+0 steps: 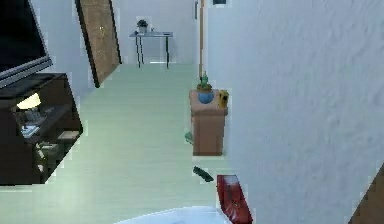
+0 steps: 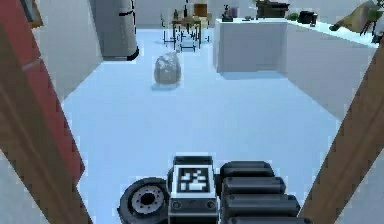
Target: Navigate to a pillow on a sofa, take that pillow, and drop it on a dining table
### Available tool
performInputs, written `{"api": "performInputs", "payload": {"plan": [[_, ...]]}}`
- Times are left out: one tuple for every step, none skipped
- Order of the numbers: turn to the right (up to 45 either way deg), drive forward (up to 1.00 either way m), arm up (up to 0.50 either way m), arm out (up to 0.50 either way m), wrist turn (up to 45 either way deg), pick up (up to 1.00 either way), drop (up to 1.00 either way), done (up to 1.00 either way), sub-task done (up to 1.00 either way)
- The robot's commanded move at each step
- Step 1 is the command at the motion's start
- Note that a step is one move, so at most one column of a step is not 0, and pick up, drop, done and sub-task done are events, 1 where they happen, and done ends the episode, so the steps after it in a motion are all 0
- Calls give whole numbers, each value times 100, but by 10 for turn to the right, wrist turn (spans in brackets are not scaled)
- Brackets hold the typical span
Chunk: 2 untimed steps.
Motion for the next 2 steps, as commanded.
{"api": "performInputs", "payload": {"plan": [[450, 0, 0, 0, 0, 0, 0, 0, 0], [450, 0, 0, 0, 0, 0, 0, 0, 0]]}}
